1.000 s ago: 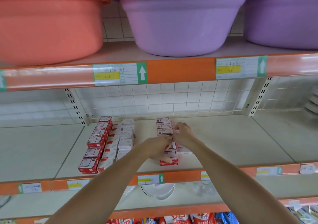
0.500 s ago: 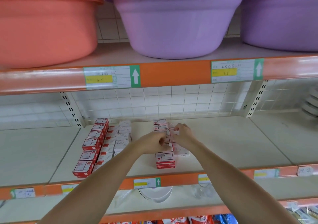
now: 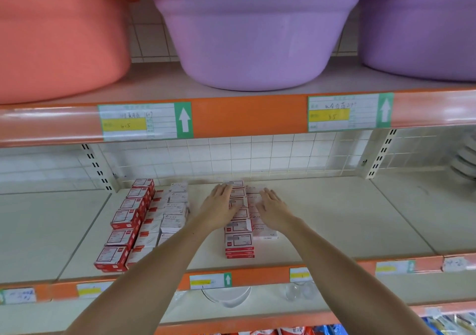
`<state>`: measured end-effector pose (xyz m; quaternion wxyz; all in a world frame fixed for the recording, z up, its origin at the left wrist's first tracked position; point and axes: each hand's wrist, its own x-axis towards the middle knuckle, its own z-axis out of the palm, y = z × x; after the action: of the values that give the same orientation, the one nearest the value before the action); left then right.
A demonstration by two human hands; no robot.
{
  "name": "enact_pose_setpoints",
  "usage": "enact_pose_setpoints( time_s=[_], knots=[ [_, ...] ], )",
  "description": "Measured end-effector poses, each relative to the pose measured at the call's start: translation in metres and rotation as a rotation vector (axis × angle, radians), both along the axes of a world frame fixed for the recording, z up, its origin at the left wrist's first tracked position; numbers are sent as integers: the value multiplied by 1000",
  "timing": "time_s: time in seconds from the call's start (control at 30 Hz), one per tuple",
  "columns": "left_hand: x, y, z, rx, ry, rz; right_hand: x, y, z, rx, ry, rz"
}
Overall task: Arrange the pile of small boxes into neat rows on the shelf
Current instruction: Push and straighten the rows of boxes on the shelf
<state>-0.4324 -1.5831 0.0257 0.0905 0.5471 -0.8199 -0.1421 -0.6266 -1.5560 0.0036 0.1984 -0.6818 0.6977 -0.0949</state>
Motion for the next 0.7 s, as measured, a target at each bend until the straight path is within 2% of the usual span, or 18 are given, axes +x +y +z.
enact_pose_setpoints(
  time_s=[0.33,0.7],
  knots=[
    [-28,-10,-15,-20,-8,57,15,-27,-17,-92,58,57],
    [-31,-5,-29,-100,47,93,9,-34,-45,-253,-62,81]
  ],
)
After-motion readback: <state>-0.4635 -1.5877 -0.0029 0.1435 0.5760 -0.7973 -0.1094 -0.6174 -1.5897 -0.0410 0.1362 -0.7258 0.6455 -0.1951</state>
